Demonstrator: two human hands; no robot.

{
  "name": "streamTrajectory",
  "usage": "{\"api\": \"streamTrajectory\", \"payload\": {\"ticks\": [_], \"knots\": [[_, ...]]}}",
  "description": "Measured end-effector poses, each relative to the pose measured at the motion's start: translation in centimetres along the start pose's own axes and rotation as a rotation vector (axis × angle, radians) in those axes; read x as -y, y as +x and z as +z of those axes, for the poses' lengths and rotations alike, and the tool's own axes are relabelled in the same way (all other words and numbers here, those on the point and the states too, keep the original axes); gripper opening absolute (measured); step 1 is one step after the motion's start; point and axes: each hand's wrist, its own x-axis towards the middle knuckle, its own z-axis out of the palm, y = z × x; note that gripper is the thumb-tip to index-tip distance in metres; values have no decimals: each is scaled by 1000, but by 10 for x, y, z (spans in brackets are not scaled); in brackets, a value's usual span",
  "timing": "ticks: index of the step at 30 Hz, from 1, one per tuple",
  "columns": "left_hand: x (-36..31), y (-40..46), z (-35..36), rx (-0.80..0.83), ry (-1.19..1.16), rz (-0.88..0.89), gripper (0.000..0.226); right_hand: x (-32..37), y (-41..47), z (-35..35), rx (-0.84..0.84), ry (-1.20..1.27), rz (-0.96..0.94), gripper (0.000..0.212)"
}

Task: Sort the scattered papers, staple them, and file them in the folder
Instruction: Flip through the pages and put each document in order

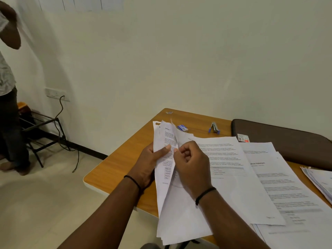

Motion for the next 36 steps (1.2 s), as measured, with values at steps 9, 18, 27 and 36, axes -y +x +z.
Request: {"api": "streamTrajectory", "payload": {"ticks": [9,18,27,36], "knots": [[3,3,-7,-165,-32,-64,25,-8,4,0,-81,7,117,24],[9,9,-1,-326,60,-9,18,-11,5,-2,-71,39,168,23],[1,12,-2,-307,-24,-78,26,2,8,-8,-3,-53,154,26],[8,9,-14,-445,456,118,34,8,-3,-5,4,-63,172,23]]}}
